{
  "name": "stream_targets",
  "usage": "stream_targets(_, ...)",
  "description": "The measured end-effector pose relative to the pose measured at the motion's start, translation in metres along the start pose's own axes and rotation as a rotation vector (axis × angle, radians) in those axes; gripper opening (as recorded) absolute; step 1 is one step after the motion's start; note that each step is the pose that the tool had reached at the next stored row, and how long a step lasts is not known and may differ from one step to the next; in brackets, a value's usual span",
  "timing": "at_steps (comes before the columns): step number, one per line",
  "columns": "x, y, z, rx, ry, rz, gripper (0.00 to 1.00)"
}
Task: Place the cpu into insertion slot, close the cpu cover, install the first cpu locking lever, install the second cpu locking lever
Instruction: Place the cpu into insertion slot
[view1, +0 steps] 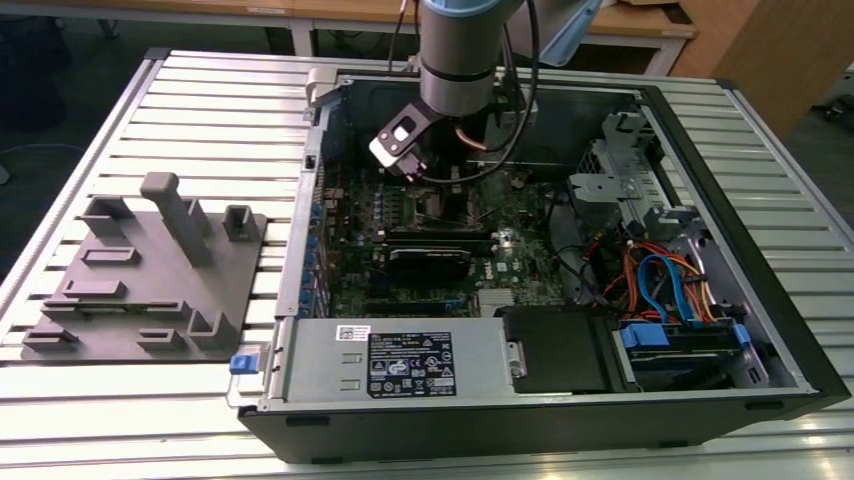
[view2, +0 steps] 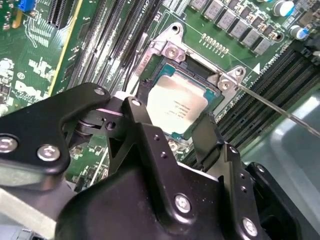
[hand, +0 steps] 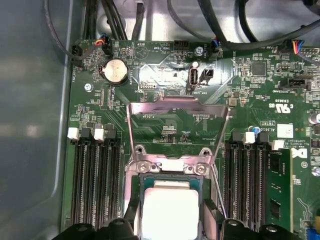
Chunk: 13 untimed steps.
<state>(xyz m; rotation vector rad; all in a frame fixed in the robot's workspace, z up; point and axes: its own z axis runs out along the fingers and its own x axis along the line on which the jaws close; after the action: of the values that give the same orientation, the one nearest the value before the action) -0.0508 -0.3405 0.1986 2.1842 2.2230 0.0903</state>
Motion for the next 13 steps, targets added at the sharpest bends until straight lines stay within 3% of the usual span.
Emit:
stream_targets(5,0.0002,0.0005,-0.0093,0.0011,0.0001,0.0,0.6)
stream_targets(7,0.0003,0.0007,-0.0126,0.0018,0.0,0.0,0.47)
stream_targets(11,0.0004,0.001,-0.0175,0.0032,0.0001,0.0,0.35)
stream_targets(13,0.0004,0.0011,-0.0195,0.004,0.0,0.0,0.24)
